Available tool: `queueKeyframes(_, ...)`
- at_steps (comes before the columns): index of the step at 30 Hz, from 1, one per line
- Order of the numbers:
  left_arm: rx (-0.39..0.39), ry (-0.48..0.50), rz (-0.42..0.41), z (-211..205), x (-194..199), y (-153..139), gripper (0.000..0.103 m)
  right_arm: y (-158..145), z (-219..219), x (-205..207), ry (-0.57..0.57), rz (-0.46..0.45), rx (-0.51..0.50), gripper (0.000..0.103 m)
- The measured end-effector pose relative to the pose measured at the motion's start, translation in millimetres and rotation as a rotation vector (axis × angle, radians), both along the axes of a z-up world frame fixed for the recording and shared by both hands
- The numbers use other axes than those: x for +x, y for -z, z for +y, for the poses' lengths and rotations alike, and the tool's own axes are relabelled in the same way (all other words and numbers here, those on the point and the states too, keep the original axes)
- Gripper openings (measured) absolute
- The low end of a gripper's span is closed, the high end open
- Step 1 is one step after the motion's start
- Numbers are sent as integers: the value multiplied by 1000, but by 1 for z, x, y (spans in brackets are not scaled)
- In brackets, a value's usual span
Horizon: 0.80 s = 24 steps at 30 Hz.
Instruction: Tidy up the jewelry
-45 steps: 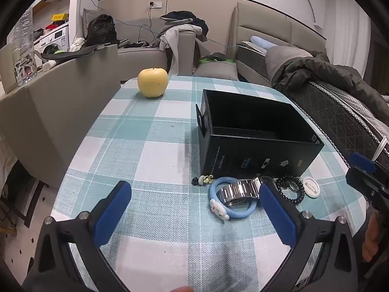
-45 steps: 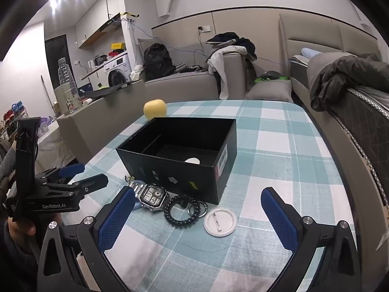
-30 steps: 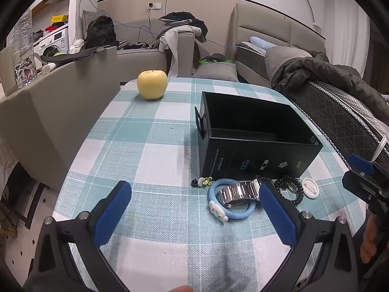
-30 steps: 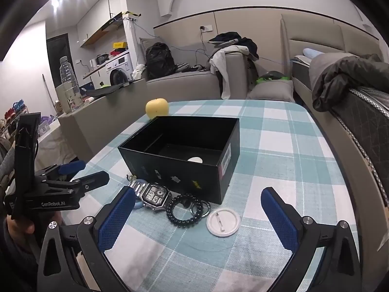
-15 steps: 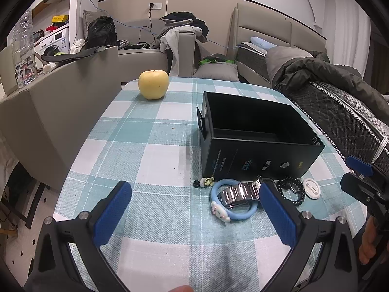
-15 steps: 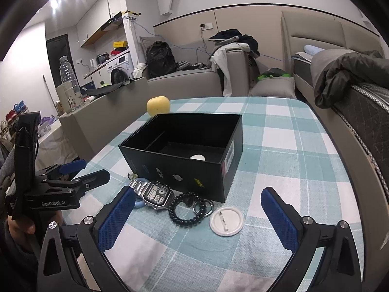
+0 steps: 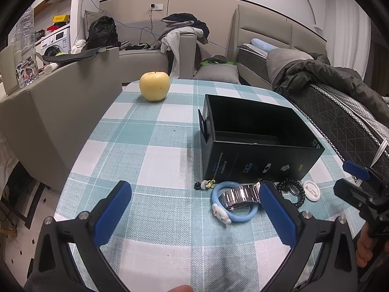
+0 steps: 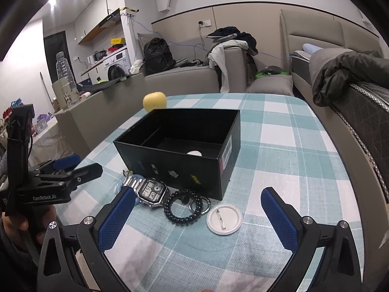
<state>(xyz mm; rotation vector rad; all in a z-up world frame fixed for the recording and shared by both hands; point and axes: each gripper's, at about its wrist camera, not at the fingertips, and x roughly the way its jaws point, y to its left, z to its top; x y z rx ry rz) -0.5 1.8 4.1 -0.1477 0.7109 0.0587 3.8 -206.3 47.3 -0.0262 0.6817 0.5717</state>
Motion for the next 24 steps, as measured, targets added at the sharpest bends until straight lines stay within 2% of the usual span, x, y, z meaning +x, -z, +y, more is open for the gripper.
queueKeyframes(6,4,6,3,-1,1,2,102,2,3,-2,-8,-1,-28,103)
queueKeyframes(24,11,8,12,-5,2,3,102,2,-4,5,33,10,-17,103)
